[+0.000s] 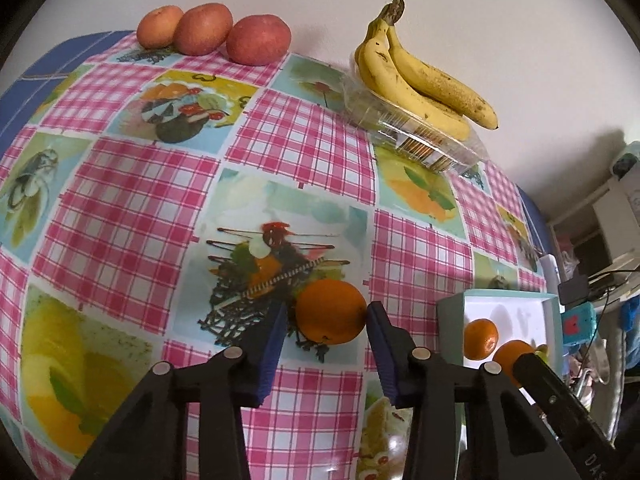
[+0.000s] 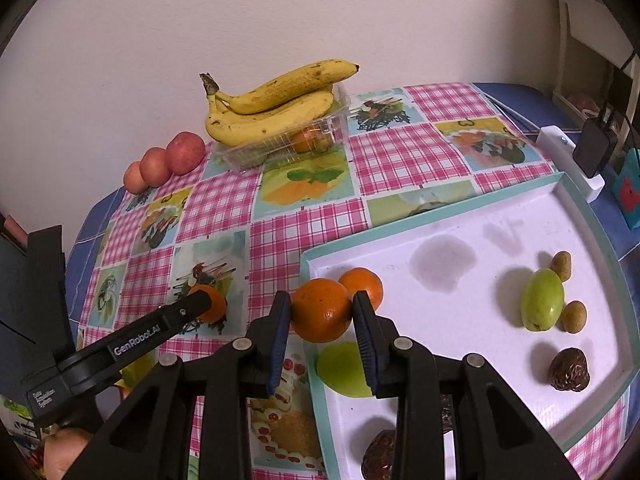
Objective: Organize fruits
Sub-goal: 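Lift the mandarin with the right tool and carry it over the white tray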
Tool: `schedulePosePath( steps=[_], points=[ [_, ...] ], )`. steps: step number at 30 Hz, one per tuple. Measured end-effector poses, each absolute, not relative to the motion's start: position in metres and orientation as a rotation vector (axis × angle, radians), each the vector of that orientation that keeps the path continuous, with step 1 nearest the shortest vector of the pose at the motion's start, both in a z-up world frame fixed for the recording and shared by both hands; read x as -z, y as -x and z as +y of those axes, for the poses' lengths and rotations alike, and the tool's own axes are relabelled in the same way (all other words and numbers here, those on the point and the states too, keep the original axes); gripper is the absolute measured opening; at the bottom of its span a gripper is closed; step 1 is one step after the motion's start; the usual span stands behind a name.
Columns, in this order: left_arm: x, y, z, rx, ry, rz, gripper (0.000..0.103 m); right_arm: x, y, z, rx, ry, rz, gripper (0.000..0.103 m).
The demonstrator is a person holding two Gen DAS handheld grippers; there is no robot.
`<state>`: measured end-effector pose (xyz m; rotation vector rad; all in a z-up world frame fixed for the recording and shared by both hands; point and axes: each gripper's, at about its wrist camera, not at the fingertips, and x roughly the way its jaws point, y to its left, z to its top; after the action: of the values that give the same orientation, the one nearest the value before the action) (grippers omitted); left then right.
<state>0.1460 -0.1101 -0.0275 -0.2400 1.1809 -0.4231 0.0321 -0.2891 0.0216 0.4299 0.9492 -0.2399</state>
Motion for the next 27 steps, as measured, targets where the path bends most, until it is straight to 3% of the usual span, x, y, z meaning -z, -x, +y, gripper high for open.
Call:
schedulePosePath(
  steps=[14,27],
  points=[
    [0.006,-0.132,-0.115,0.455,0.286,1.145,0.037,-0.024,-0.025,-0.302,0.259,-0.445,0.939,0.033],
    [-0.036,-0.095,-0.180,0.630,0.236,1.092,0.037,-0.025,0.020,-0.366,0.405,-0.497,0.935,0.033]
  ],
)
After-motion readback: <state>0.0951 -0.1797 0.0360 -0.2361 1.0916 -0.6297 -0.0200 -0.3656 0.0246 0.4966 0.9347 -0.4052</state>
